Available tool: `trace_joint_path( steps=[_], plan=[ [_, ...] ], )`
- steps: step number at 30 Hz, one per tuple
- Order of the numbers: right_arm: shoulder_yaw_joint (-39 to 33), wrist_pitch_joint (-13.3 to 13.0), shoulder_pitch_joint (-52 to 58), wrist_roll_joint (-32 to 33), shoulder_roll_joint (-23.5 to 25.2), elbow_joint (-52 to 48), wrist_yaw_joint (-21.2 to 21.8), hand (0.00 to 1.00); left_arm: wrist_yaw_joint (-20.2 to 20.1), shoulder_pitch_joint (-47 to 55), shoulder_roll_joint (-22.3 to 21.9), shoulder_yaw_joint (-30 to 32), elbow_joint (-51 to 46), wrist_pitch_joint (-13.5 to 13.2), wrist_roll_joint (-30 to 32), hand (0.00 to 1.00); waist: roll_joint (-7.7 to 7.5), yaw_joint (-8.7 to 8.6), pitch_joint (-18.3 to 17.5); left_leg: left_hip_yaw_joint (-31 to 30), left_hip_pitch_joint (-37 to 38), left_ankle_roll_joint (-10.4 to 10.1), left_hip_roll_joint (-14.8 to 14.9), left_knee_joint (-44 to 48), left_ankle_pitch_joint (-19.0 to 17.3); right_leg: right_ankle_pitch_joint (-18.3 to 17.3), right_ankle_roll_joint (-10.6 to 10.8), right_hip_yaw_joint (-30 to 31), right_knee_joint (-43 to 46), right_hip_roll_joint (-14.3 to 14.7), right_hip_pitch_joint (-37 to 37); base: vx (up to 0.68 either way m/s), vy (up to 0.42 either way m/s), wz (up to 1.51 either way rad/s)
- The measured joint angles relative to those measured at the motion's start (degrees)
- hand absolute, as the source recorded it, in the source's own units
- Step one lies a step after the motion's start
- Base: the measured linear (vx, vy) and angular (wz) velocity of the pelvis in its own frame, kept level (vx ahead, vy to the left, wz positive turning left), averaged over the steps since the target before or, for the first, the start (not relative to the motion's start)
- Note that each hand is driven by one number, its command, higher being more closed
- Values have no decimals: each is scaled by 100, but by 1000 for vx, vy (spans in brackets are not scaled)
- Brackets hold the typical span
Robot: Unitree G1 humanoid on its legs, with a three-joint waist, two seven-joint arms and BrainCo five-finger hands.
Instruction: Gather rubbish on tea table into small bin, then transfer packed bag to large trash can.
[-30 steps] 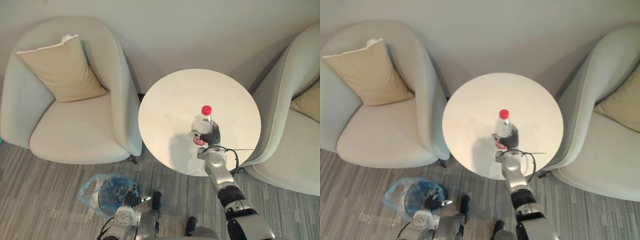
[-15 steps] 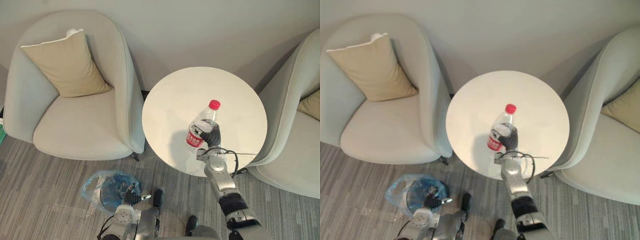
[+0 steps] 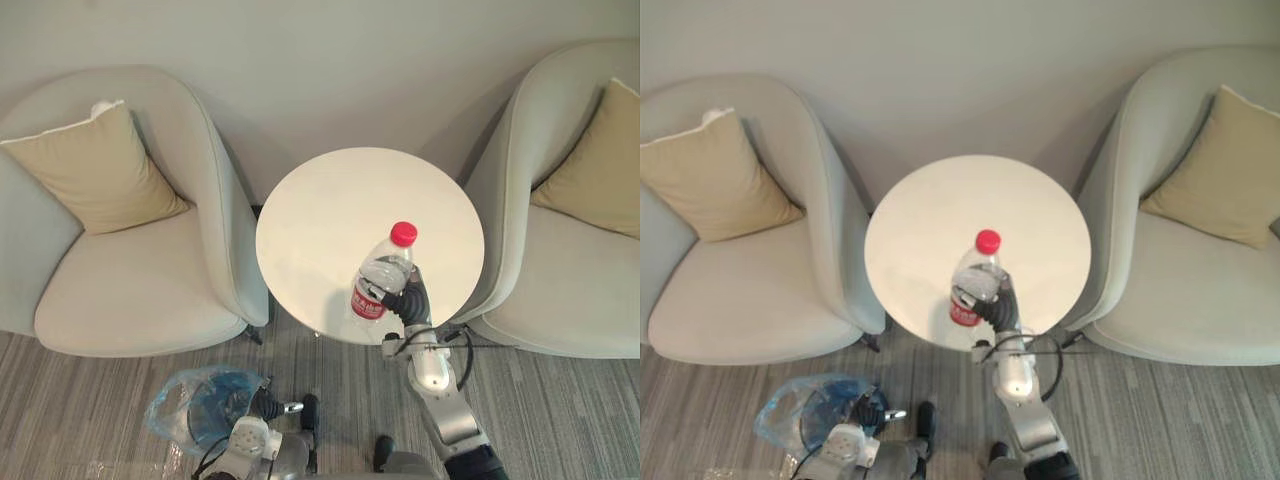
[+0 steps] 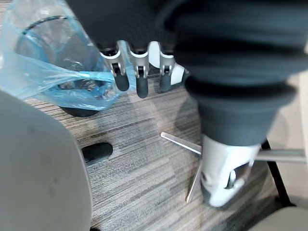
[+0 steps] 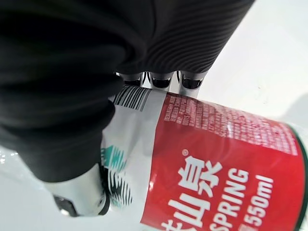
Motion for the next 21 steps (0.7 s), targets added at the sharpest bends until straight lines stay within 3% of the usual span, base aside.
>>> trace_joint_path(
  steps=[7, 10, 12, 13, 14, 15, 16, 17, 18, 19, 20, 21],
  plan=[
    [307, 0, 287, -180, -5, -1, 91, 100, 7, 12, -3, -132, 142, -13, 1, 0, 12, -15, -169, -53, 70, 0, 8, 62, 1, 61, -11, -44, -75, 24, 150, -54, -13, 3],
    [331, 1, 127, -182, -104, 4, 47, 100, 1, -42, -26, -242, 125, -34, 1, 0, 74, -8, -162, -312, -509, -18, 3, 660, -90, 64, -29, -351, 52, 62, 12, -94, -14, 53],
    [345, 7, -295, -211, -149, 31, -66, 100, -1, -41, -35, -247, -35, -61, -1, 0, 185, 18, -118, -310, -1101, -32, 53, 1374, -79, 105, -122, -359, 179, 188, -216, -205, -31, 55],
    [347, 5, -628, -306, -231, 43, -132, 100, -2, -20, -57, -269, -120, -102, 0, 0, 273, 52, -82, -376, -1240, -282, 76, 1389, 102, 195, -302, -367, 87, 310, -270, -249, -29, 51],
    [340, 1, -744, -353, -254, 47, -136, 100, -4, -26, -54, -281, -131, -99, 0, 0, 238, 7, -73, -223, -1236, -224, 110, 1416, -53, 243, -339, -528, 23, 167, -292, -224, 9, 52],
    [310, 6, -884, -387, -275, 63, -143, 100, -14, -38, -78, -263, -150, -88, 5, 0, 287, 19, -89, 389, -1414, 267, 323, 2437, -715, 275, -384, -708, 143, 123, -426, -245, 24, 36],
    [319, 2, -918, -384, -268, 62, -157, 100, -13, 2, -87, -259, -174, -91, 9, 0, 291, 13, -106, 1048, -1375, 388, 597, 3423, -1279, 295, -412, -778, 241, 55, -500, -221, 28, 44],
    [331, -3, -859, -384, -272, 62, -176, 100, -12, 110, -166, -212, -153, -83, 110, 0, 331, -47, -143, 1680, -961, 245, 1030, 3950, -1671, 381, -407, -933, 238, -24, -467, -187, 23, 46],
    [308, 0, -814, -381, -279, 63, -192, 100, -14, 149, -223, -212, -130, -78, 169, 0, 368, -122, -170, 1871, -743, 142, 1217, 3988, -1744, 401, -402, -1014, 247, -51, -474, -99, 99, 76],
    [245, 8, -757, -377, -285, 67, -220, 100, -13, 218, -318, -217, -100, -64, 283, 0, 431, -269, -211, 2067, -377, 18, 1488, 3831, -1786, 413, -380, -1205, 334, -122, -519, -146, 169, 107],
    [111, 5, -727, -378, -291, 68, -258, 100, -17, 281, -422, -361, -105, -62, 427, 0, 513, -361, -283, 2197, 2, -252, 1709, 3188, -1640, 429, -349, -1496, 536, -222, -732, -172, 190, 107],
    [46, 6, -731, -379, -291, 68, -256, 100, -21, 281, -455, -428, -109, -61, 469, 0, 551, -378, -308, 2174, 104, -392, 1700, 2847, -1628, 454, -310, -1593, 571, -260, -808, -211, 250, 101]
  ],
)
